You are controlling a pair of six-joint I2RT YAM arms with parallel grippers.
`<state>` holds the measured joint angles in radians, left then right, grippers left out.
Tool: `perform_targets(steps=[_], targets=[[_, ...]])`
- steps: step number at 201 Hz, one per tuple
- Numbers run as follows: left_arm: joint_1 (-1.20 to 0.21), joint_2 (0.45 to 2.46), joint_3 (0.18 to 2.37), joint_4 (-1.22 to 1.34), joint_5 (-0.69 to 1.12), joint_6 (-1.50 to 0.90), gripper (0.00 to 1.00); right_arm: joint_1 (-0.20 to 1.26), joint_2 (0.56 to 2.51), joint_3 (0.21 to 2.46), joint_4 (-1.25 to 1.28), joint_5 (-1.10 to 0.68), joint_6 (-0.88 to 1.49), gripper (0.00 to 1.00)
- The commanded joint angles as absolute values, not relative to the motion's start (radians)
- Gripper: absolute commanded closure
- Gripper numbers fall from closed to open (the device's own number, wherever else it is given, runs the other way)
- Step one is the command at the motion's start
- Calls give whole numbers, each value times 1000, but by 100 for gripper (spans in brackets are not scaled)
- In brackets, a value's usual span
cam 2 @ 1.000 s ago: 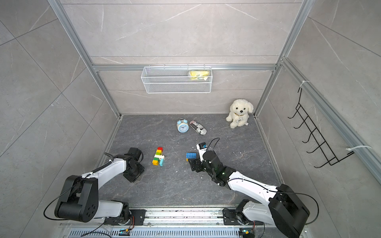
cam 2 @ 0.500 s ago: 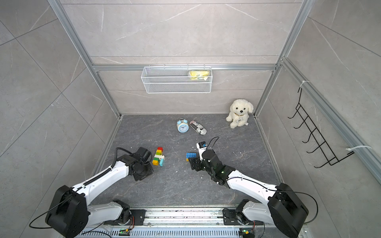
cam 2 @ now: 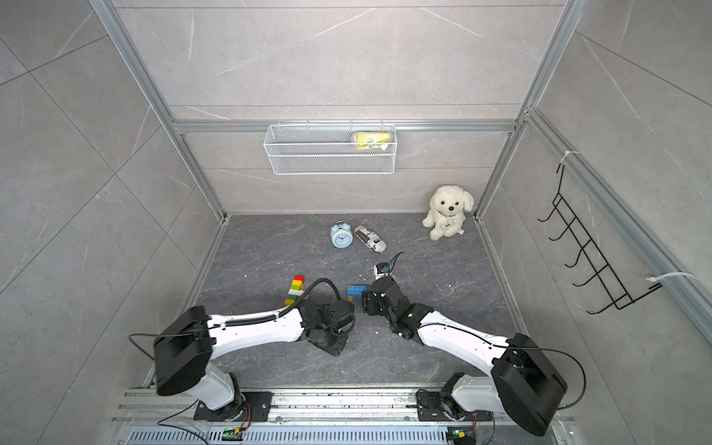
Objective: Assemble the letter h with lego
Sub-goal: Place the lego brick at the center of the board.
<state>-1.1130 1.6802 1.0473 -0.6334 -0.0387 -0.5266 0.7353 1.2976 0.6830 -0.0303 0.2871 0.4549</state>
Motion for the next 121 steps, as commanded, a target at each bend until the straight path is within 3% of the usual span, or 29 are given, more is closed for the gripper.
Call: perform_targets(steps=[1,77,93,98,121], targets=[[-1112,1732,1095,-552,10,-371,100,703,1321,714,-119,365,519,24],[-1109,1841,1065,-472,-21,-209,100,582,1321,691,-143,269,598,23],[-1109,1838,1060,-459,-40,-211,61,571,1317,687,-142,261,600,23],[-1108,1835,1060,-459,-49,-212,54,569,1315,686,-141,259,601,23],[-1103,1821,1063,-469,-98,-213,35,565,1314,686,-138,244,594,22]])
